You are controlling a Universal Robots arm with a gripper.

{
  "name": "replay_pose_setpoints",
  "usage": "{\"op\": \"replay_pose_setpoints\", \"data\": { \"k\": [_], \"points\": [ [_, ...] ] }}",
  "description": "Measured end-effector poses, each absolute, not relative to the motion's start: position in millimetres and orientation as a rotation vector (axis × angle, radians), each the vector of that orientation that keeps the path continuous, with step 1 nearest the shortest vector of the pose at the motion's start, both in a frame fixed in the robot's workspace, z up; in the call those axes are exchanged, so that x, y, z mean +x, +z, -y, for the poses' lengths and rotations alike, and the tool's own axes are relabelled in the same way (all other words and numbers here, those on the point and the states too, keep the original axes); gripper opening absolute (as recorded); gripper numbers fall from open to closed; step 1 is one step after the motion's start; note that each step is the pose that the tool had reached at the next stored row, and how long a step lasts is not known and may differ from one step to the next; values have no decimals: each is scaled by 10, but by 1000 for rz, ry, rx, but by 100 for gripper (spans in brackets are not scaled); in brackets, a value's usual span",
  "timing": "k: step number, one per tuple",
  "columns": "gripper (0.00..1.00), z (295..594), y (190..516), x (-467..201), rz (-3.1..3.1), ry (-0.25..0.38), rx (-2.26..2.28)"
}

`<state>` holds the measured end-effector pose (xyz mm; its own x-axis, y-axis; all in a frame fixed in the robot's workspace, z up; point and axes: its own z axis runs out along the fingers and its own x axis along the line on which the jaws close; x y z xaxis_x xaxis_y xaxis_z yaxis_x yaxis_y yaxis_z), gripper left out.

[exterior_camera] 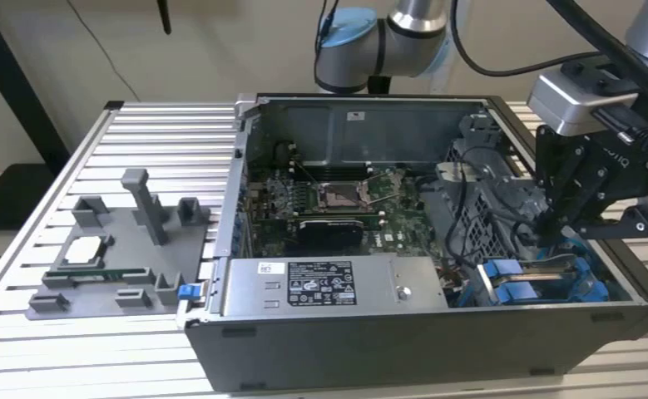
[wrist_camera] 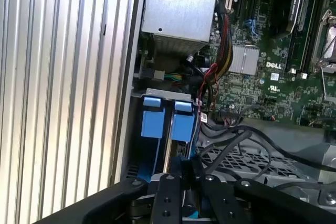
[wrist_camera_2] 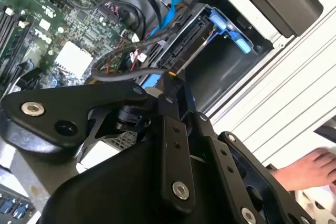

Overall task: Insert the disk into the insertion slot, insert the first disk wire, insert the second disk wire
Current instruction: 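Insert the first disk wire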

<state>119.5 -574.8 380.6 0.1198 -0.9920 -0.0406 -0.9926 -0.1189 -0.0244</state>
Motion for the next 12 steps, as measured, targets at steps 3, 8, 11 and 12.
{"op": "replay_pose_setpoints", "data": {
  "k": [3, 8, 11, 12],
  "points": [
    [0, 5774, 3802, 1233, -2061, 46, -2323],
    [0, 5812, 3791, 1298, -2068, 88, -2329],
    [0, 5833, 3781, 1337, -2070, 113, -2331],
    [0, 5840, 3777, 1351, -2070, 122, -2331]
  ]
}}
